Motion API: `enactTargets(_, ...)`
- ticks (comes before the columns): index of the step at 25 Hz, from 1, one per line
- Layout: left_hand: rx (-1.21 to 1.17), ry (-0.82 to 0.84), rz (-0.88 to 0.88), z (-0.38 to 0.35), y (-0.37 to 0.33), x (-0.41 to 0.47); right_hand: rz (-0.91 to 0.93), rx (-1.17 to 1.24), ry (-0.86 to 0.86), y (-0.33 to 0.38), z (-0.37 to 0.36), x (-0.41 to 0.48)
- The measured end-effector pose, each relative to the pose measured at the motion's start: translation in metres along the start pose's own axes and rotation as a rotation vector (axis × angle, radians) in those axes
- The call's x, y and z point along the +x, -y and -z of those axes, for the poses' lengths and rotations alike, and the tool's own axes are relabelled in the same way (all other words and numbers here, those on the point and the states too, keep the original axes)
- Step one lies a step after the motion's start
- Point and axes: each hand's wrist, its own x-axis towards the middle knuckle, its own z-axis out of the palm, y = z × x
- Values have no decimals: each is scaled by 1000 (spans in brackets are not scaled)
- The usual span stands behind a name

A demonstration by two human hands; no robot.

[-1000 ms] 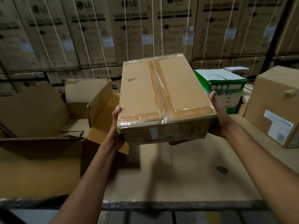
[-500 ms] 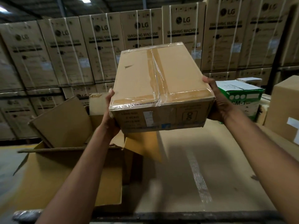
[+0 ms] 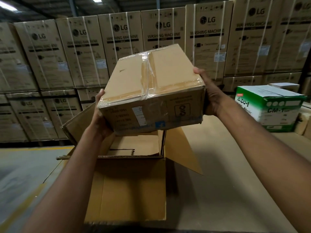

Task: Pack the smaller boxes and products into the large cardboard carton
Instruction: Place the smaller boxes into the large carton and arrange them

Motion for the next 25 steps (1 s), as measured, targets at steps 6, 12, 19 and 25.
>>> enactTargets(6,-39,-88,-11,60,-19,3,8,25,108,-7,-46,51)
enactTargets(12,-16,-211,42,112,-34,15,-6,18,130,-25,-86,89)
enactTargets(19,94,-168,140,196,-31,52,32,107,77,-69,-130,136)
enactTargets(25,194,-49,75,217,-60,88,-96,19,-115,-106,-132,165)
